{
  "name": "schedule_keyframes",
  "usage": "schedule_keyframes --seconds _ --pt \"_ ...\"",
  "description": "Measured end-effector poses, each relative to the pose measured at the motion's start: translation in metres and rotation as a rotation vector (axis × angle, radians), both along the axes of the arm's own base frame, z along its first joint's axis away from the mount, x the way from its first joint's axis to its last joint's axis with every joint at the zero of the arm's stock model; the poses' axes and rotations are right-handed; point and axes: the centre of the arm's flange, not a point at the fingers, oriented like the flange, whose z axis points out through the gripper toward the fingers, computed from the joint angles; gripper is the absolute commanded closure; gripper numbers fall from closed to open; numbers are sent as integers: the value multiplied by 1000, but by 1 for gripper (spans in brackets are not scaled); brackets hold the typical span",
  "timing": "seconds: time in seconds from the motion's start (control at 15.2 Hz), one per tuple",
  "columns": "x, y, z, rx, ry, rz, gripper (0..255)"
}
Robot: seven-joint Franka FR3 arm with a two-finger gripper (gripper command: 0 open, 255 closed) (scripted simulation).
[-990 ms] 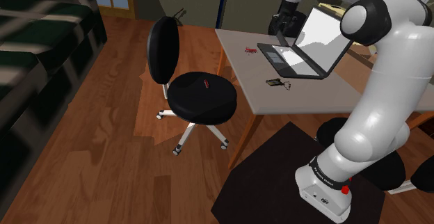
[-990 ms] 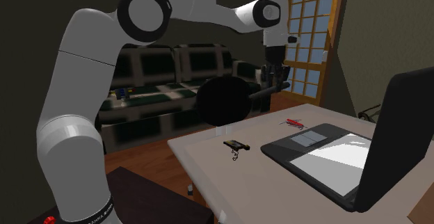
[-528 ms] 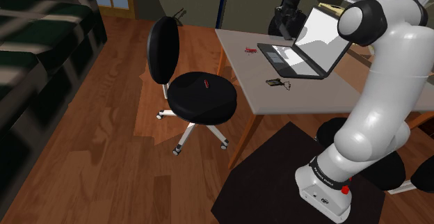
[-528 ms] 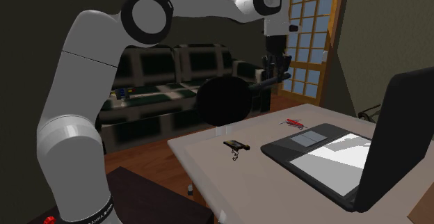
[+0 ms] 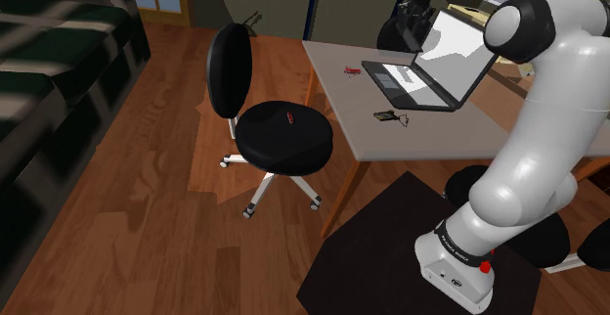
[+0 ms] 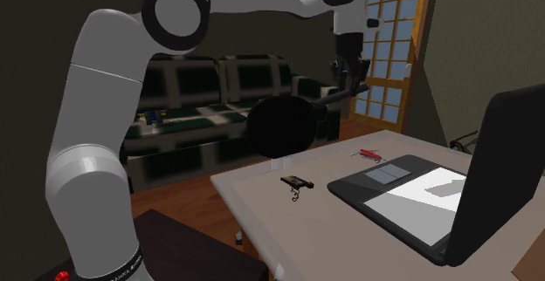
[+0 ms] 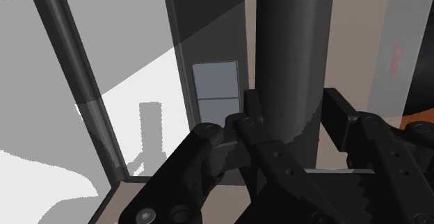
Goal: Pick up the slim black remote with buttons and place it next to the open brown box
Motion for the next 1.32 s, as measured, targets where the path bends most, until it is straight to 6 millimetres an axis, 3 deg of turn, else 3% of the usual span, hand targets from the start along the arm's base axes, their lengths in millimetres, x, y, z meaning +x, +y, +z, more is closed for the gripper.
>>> schedule_keyframes --seconds 1.32 --pt "-245 -99 0 1 0 0 255"
